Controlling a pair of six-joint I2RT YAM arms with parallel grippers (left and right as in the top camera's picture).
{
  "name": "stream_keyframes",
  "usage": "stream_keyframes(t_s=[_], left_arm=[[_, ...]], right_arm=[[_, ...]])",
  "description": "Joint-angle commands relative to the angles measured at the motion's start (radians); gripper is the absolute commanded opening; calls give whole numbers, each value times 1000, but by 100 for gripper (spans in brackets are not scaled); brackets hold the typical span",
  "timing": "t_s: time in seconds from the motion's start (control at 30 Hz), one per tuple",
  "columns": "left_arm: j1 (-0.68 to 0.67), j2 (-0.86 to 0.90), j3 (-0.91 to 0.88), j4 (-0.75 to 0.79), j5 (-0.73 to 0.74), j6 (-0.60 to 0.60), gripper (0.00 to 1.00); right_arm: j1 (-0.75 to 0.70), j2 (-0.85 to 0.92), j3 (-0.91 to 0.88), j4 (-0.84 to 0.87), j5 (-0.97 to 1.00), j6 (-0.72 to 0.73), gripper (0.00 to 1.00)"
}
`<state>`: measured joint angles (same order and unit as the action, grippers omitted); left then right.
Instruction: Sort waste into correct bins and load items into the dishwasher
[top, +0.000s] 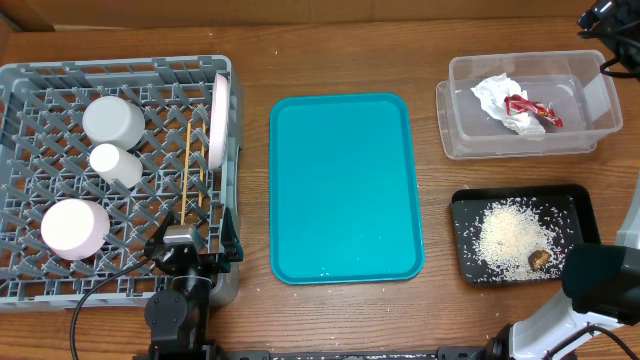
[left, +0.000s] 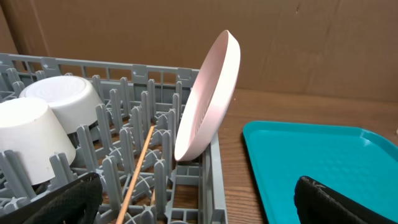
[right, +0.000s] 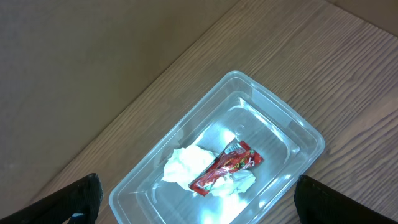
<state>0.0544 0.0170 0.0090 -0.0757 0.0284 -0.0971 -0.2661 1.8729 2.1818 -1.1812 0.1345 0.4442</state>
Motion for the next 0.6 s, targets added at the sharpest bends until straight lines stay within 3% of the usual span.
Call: stream_keyframes(t_s=[0.0, 0.37, 0.57], left_arm=[[4, -13, -4, -2, -10, 19, 100], [4, -13, -4, -2, -10, 19, 100], [4, -13, -4, -2, -10, 19, 100]], right_arm=[[-1, -8, -3, 4, 2, 2, 100], [-1, -8, -3, -3, 3, 0, 100], [12, -40, -3, -11, 2, -142, 100]])
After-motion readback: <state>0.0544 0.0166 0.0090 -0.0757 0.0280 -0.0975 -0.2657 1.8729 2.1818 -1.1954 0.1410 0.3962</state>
